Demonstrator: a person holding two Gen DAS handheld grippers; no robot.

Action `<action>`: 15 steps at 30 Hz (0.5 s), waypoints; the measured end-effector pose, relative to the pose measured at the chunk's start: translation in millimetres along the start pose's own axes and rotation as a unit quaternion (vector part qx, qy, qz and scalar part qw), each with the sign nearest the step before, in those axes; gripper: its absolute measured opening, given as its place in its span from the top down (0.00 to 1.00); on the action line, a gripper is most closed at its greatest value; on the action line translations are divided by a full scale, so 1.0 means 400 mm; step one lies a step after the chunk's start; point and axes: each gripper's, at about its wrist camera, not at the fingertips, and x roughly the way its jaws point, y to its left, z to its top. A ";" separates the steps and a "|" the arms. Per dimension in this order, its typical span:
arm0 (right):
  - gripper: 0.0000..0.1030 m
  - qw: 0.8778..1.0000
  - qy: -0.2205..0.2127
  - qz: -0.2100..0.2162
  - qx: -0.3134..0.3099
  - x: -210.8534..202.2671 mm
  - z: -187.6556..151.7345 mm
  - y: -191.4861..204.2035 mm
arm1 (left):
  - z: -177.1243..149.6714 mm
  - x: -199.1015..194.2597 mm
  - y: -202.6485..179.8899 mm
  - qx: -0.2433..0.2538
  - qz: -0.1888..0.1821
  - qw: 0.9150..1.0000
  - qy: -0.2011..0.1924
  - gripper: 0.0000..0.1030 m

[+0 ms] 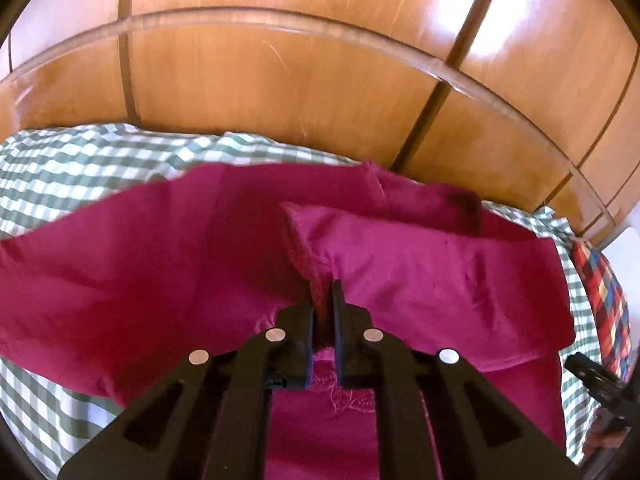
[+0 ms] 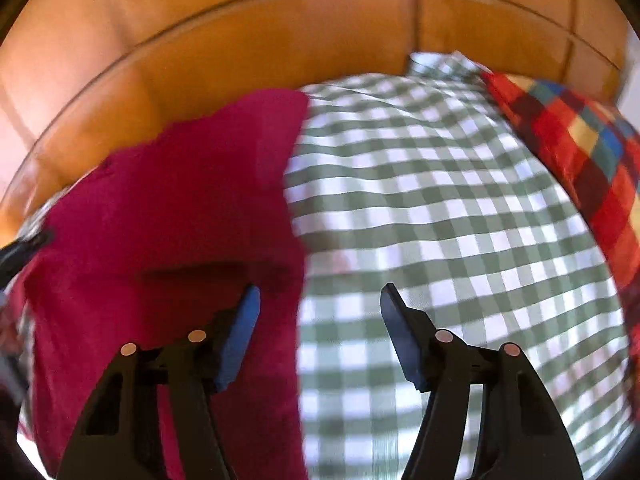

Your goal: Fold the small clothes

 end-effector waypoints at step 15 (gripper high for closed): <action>0.38 0.997 -0.045 -0.038 -0.051 0.137 0.011 0.183 | -0.009 0.044 0.062 0.013 0.062 0.998 0.010 0.84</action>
